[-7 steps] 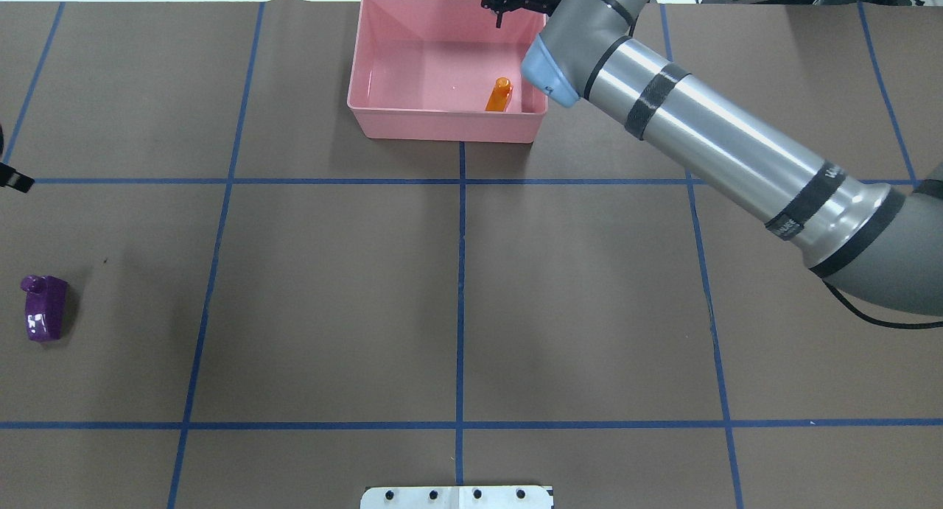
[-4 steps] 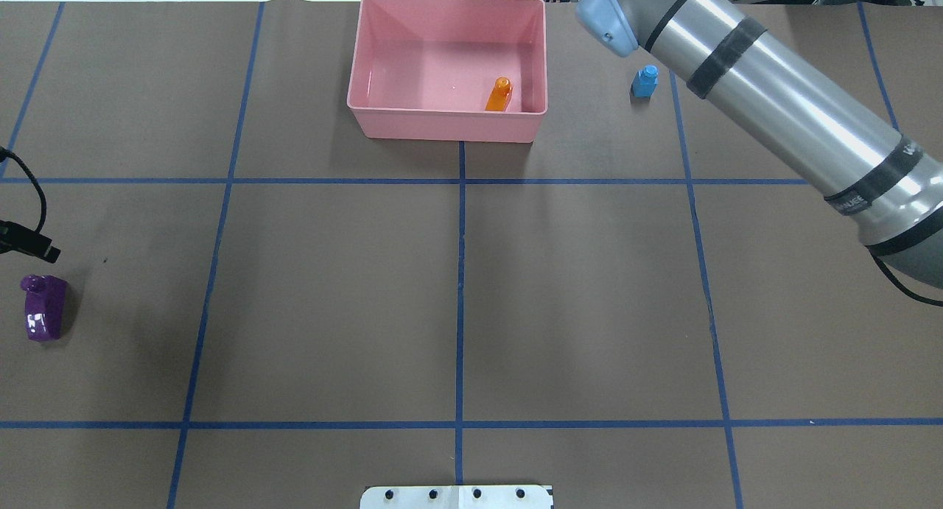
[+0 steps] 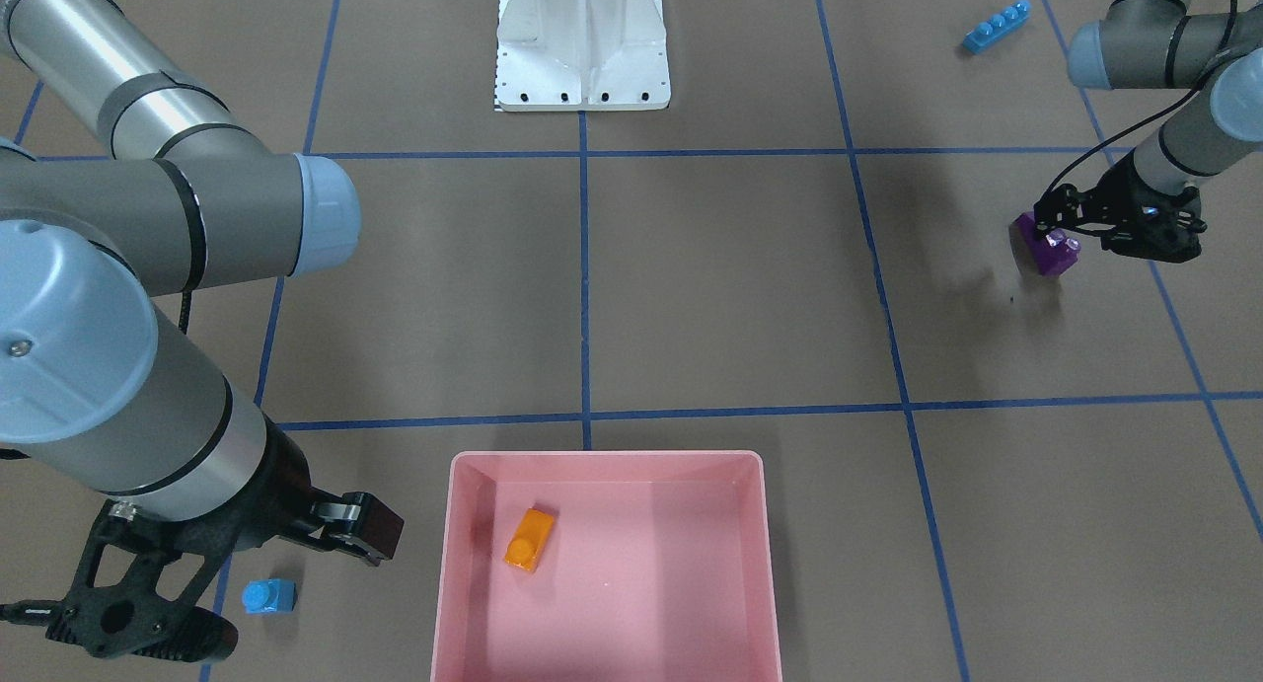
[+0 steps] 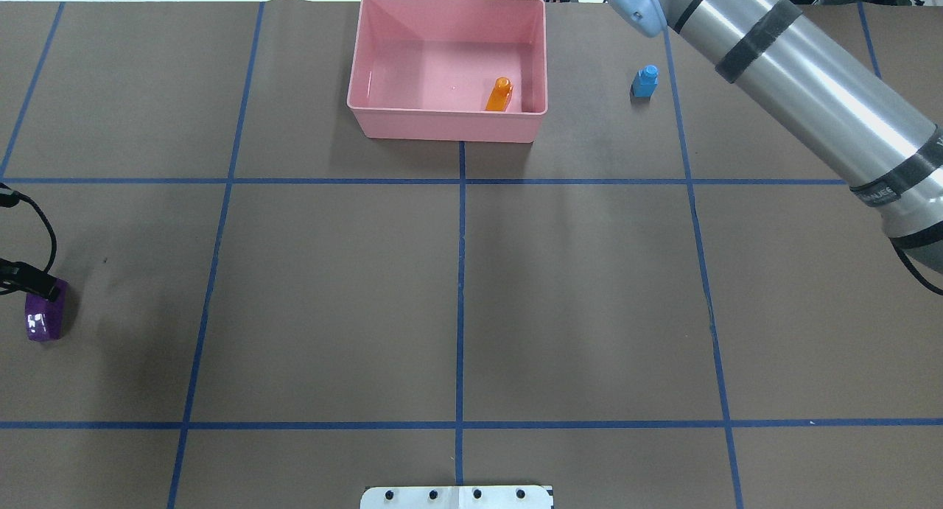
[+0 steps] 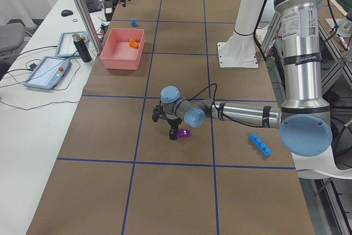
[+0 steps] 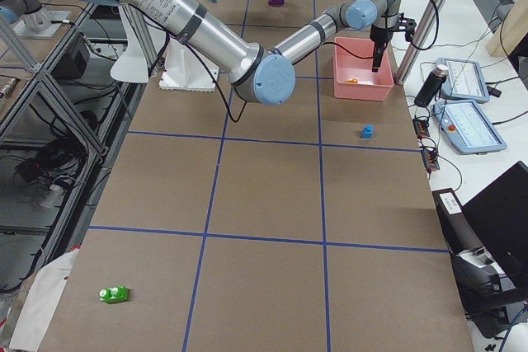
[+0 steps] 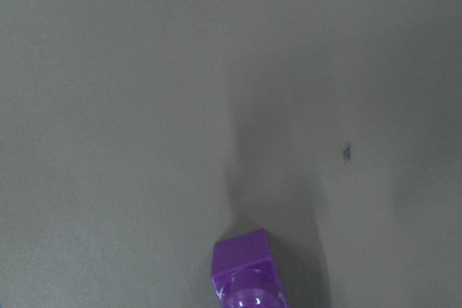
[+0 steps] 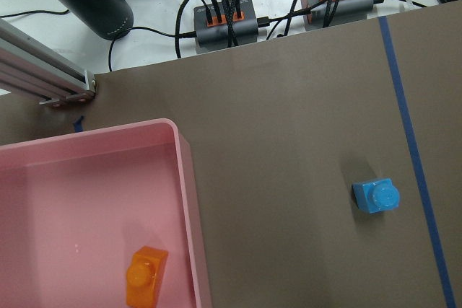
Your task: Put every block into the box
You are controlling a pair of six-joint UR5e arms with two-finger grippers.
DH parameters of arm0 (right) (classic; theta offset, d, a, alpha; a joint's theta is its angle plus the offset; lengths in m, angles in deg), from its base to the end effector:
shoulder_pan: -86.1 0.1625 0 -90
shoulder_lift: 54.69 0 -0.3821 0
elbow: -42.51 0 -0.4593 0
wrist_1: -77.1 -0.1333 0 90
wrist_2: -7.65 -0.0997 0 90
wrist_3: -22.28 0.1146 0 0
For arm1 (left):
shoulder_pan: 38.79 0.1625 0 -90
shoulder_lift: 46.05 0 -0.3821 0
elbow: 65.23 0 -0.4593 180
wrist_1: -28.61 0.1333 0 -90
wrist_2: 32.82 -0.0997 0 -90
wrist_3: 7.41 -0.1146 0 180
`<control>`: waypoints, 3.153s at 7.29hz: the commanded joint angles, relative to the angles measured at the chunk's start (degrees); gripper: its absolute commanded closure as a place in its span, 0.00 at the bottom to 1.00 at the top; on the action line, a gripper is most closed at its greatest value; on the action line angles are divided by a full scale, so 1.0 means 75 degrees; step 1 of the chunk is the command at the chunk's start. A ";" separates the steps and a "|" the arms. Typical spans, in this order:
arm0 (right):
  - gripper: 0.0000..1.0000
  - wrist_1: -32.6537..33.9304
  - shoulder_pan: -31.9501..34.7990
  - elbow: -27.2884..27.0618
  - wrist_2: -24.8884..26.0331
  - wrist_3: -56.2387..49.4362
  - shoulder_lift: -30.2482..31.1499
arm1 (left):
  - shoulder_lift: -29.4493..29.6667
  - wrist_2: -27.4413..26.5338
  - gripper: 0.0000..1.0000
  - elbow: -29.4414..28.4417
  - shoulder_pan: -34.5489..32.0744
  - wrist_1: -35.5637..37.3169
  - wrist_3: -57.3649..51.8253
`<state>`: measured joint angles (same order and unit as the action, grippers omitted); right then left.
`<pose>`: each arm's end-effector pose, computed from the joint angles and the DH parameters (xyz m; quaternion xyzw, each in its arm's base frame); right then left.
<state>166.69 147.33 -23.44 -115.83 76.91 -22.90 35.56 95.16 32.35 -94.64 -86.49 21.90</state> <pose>-0.3434 -0.7711 0.1280 0.0295 -0.3946 0.1212 0.9103 0.2464 -0.4751 0.5883 0.0019 0.3752 0.1074 0.9207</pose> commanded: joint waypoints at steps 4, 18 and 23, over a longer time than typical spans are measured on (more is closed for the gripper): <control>0.00 0.0067 0.0016 -0.0066 0.0000 -0.0101 0.0086 | 0.0041 -0.0330 1.00 -0.0086 0.0287 0.0006 -0.0063; 0.00 -0.1515 0.0473 0.0472 0.0035 -0.2421 0.1867 | 1.0467 -0.1278 1.00 -0.6430 0.0167 0.2190 0.2371; 0.00 -0.1550 0.0309 0.0473 0.0058 -0.2398 0.1938 | 1.0483 -0.1736 0.00 -0.6801 0.0838 0.1576 0.2819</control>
<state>155.02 149.83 -19.90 -115.43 58.89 -8.39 114.15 82.28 -18.65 -88.53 -74.53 43.39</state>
